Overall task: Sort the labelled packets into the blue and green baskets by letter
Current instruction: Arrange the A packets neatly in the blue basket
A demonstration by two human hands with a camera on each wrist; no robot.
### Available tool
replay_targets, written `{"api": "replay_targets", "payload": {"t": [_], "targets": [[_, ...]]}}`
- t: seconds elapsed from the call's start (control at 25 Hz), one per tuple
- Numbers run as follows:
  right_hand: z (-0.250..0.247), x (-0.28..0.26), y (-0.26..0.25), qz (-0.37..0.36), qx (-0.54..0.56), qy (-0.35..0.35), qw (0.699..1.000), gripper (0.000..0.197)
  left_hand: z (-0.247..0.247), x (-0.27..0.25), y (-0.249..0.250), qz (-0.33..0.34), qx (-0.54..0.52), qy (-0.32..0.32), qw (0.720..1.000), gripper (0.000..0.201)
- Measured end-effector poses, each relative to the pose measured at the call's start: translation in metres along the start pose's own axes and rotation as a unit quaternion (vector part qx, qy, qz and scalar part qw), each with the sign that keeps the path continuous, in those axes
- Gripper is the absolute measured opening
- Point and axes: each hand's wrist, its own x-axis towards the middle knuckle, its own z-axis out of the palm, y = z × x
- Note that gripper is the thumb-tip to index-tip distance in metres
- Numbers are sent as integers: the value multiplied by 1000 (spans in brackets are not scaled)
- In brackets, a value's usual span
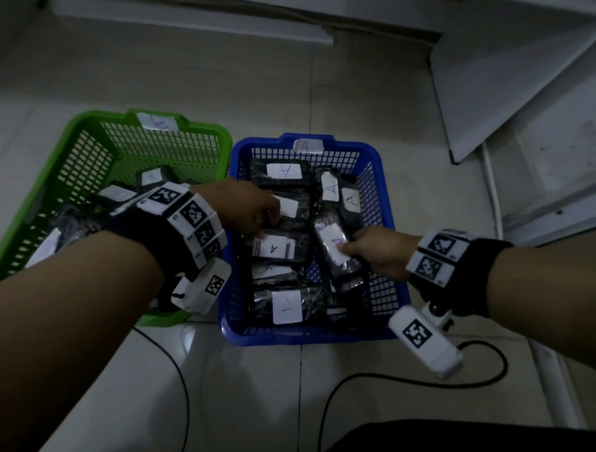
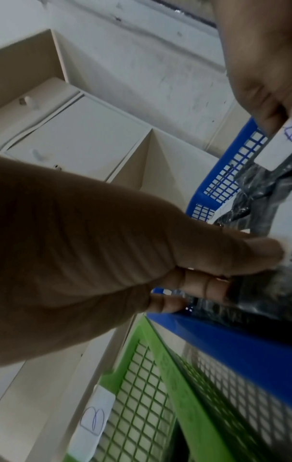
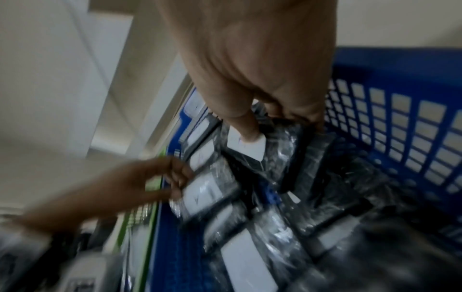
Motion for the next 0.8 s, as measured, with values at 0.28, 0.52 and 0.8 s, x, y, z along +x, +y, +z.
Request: {"api": "replay_targets", "payload": {"t": [0.28,0.52,0.8], "targets": [[19,15,8,-37,-3,2,999,61,6,-3,3,31,48,3,998,38],[12,14,6,-121,123,36,984,48,5,-4,2,49,76,-16,996,38],[-8,-12,-25,-128,-204,160,957,25,5,-2,5,31,58,-30,997,40]]}}
